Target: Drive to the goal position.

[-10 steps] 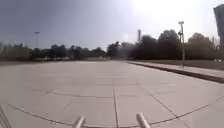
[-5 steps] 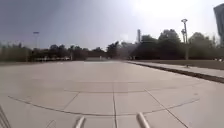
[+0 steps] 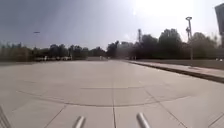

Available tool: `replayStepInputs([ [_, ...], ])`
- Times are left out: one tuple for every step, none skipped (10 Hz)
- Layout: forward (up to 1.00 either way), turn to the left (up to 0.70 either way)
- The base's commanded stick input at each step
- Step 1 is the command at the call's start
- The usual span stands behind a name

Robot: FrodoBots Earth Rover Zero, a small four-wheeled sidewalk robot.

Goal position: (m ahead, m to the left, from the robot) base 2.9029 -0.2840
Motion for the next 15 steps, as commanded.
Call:
replayStepInputs([
  [1.0,0.0],
  [1.0,0.0],
  [1.0,0.0],
  [1.0,0.0],
  [1.0,0.0],
  [1.0,0.0],
  [1.0,0.0],
  [1.0,0.0],
  [1.0,0.0],
  [1.0,0.0],
  [1.0,0.0],
  [1.0,0.0],
  [1.0,0.0],
  [1.0,0.0],
  [1.0,0.0],
])
